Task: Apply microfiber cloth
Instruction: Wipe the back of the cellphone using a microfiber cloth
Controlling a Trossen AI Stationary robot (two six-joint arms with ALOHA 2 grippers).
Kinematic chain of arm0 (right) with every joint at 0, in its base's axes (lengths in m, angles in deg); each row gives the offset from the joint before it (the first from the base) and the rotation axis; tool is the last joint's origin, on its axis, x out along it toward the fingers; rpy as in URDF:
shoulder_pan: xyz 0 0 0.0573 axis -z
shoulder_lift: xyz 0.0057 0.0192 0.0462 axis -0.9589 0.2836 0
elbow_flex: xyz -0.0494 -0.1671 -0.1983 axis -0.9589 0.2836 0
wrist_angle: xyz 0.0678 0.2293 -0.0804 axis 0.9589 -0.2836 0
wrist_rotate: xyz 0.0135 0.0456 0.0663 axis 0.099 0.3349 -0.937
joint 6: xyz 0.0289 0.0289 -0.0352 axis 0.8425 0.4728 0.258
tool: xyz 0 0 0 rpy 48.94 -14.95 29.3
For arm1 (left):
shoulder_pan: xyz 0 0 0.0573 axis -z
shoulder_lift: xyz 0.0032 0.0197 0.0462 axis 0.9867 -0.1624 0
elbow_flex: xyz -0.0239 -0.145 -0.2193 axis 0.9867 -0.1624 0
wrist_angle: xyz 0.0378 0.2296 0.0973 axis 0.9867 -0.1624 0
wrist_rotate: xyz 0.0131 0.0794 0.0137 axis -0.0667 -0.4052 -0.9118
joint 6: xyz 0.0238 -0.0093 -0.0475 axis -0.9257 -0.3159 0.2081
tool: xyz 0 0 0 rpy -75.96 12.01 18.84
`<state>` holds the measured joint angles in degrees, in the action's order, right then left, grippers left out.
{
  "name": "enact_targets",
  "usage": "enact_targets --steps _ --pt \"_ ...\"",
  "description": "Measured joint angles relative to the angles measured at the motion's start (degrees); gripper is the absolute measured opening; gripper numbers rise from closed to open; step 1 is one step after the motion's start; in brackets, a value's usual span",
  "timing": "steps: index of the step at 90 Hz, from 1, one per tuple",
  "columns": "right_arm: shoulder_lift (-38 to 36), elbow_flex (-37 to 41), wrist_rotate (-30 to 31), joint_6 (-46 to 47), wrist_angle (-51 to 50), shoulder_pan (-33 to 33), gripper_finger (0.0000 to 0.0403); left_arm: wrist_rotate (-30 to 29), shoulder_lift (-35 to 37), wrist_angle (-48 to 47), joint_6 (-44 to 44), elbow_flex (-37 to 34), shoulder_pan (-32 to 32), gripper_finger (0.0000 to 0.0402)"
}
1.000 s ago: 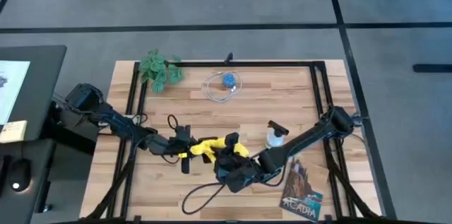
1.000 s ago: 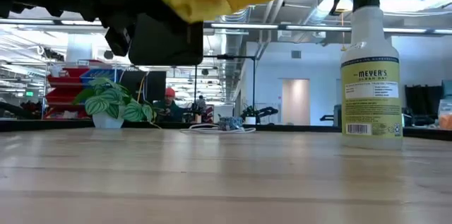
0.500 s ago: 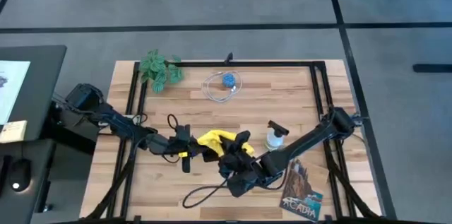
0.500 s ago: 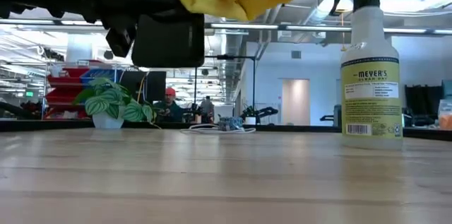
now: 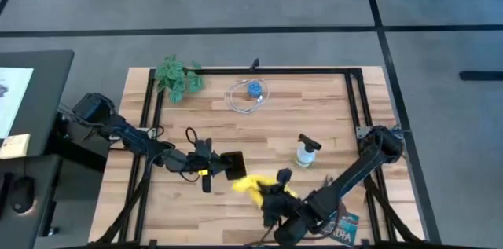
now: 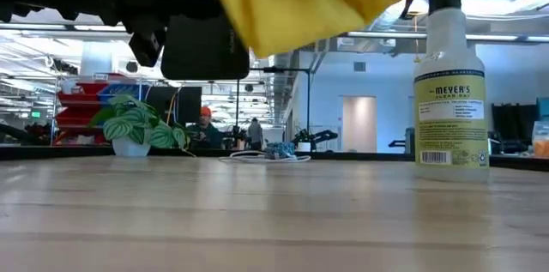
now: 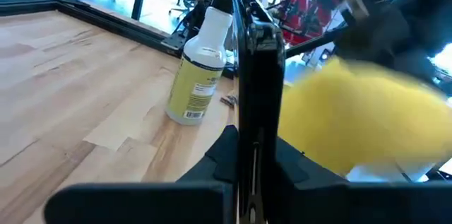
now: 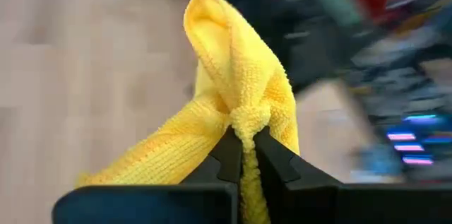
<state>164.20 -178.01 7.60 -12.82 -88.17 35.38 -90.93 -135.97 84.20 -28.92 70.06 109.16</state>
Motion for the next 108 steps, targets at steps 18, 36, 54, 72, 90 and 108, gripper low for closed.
enact_targets --steps 18,36,54,72,90,108 --pt "0.13 1.9 1.73 -7.16 7.01 2.76 0.0 -0.39 0.0 0.06 0.27 0.0 -0.02 0.0011" --pt "0.05 1.88 15.89 -16.07 14.72 5.38 0.0 -0.42 0.04 0.1 1.08 0.0 -0.02 0.0011" --pt "0.05 1.88 4.27 -11.63 11.84 8.58 0.0 -0.42 0.04 0.18 1.01 0.0 -0.02 0.0011" --pt "0.05 1.88 -7.53 -6.07 7.11 10.56 0.0 -0.48 0.04 0.56 0.77 0.02 -0.02 0.0011" --pt "0.07 -0.47 15.41 -13.36 7.44 8.88 0.0 -0.78 0.07 0.69 0.35 0.02 -0.07 0.0011" --pt "0.01 -1.5 17.15 -12.33 7.39 9.06 0.0 -0.45 0.07 0.34 0.34 0.04 -0.04 0.0011"
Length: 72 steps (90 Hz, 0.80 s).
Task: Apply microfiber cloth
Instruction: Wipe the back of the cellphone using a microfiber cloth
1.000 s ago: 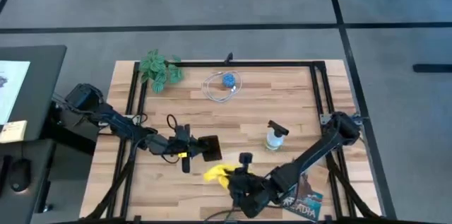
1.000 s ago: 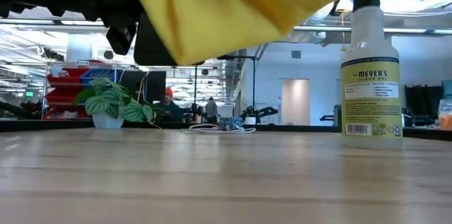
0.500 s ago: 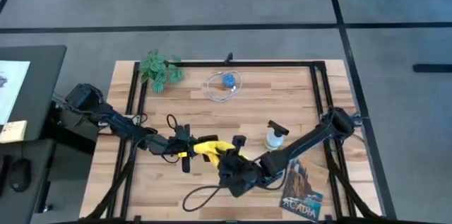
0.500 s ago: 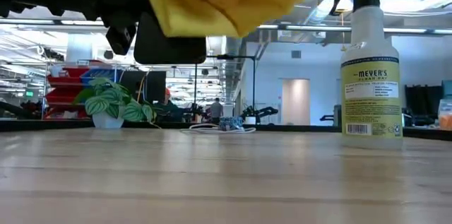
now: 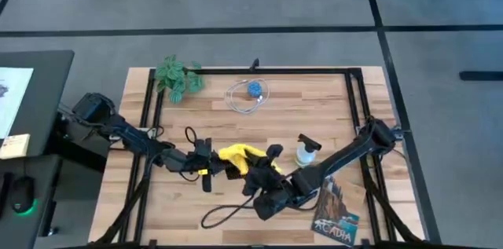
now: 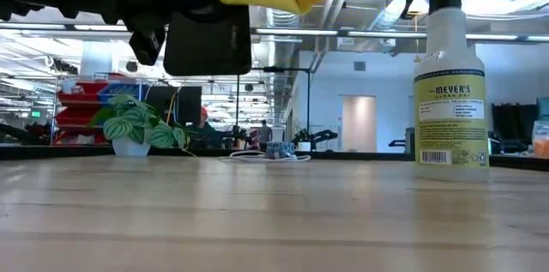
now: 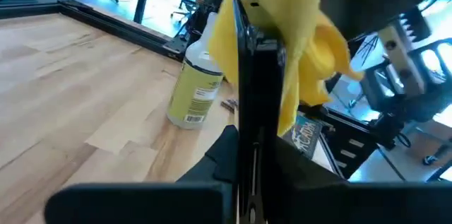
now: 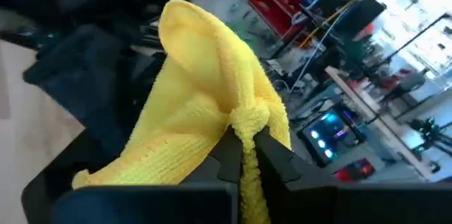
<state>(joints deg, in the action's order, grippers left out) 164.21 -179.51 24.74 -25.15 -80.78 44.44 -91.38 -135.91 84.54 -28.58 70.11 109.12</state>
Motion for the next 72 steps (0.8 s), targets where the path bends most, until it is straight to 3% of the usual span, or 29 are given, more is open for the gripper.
enact_targets --steps 23,44,72 --pt "0.13 7.74 -14.99 13.56 2.66 -0.18 0.0 -0.22 0.0 0.77 -0.64 -0.04 -0.04 0.0011" --pt "0.13 12.08 -18.9 8.59 20.53 2.32 0.0 -0.64 -0.02 2.08 -0.64 -0.06 -0.04 0.0011" --pt "0.05 12.05 -28.02 6.54 24.15 5.93 0.0 -1.19 0.0 2.5 -0.64 -0.07 -0.07 0.0011"
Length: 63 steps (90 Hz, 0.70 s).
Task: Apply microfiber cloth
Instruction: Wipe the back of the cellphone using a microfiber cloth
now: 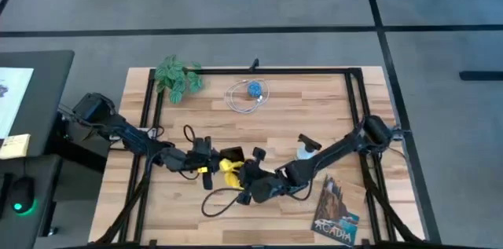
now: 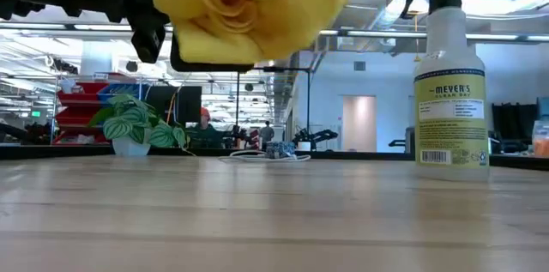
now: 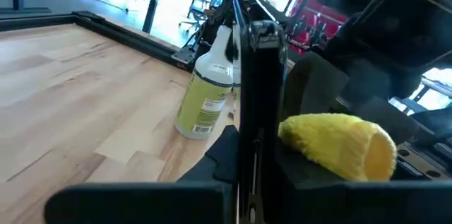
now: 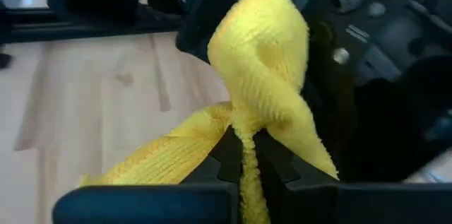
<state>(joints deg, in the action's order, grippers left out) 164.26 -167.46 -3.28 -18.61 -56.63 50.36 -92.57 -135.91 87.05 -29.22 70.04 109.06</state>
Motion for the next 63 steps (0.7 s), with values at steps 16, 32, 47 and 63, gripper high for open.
enact_targets --steps 16,32,47,63 --pt "-0.09 -0.22 -0.49 1.06 -4.18 -1.01 0.0 0.27 -0.07 0.81 -0.65 -0.02 0.0 0.0011" --pt "-0.09 -0.2 -0.5 9.38 -16.43 -3.28 0.0 0.1 -0.07 1.26 -1.09 -0.02 0.0 0.0011" --pt "0.17 0.07 0.1 18.84 -31.15 -6.37 0.0 1.63 0.01 2.41 -0.98 0.2 0.2 0.0011" --pt "0.13 0.07 -2.42 24.3 -36.22 -10.16 0.0 1.78 0.04 1.63 -1.45 0.17 0.13 0.0011"
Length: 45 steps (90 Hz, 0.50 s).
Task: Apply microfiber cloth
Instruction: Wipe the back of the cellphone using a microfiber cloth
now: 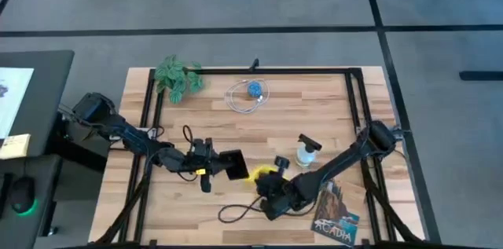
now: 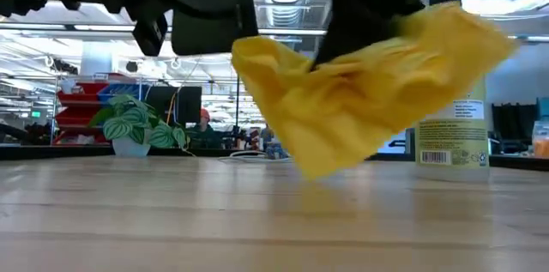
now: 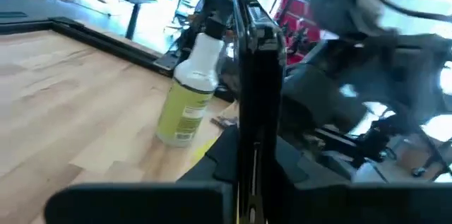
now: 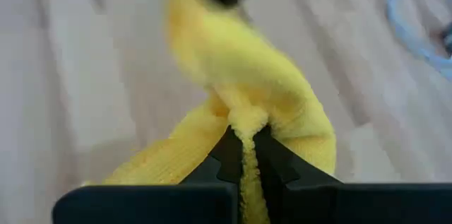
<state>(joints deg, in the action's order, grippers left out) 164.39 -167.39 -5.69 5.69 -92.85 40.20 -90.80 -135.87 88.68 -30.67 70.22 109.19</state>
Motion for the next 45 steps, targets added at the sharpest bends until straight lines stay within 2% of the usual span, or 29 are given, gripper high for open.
enact_targets --steps 9,18,29,45 --pt "0.0 -0.02 -3.2 -1.03 2.47 -1.39 0.0006 2.05 0.0 -0.08 -0.53 0.0 0.09 0.0011" --pt "-0.02 -0.04 -5.33 -7.13 6.3 -1.75 0.0025 5.04 0.0 -0.5 -0.9 -0.02 0.02 0.0011" --pt "-0.04 -0.04 -9.22 -20.47 12.49 -1.73 0.0072 9.94 0.0 -1.39 -1.15 -0.02 0.0 0.0011" --pt "-0.04 -1.07 -11.11 -45.34 18.5 -1.05 0.0176 17.99 0.0 -4.05 -1.47 -0.11 0.01 0.0011"
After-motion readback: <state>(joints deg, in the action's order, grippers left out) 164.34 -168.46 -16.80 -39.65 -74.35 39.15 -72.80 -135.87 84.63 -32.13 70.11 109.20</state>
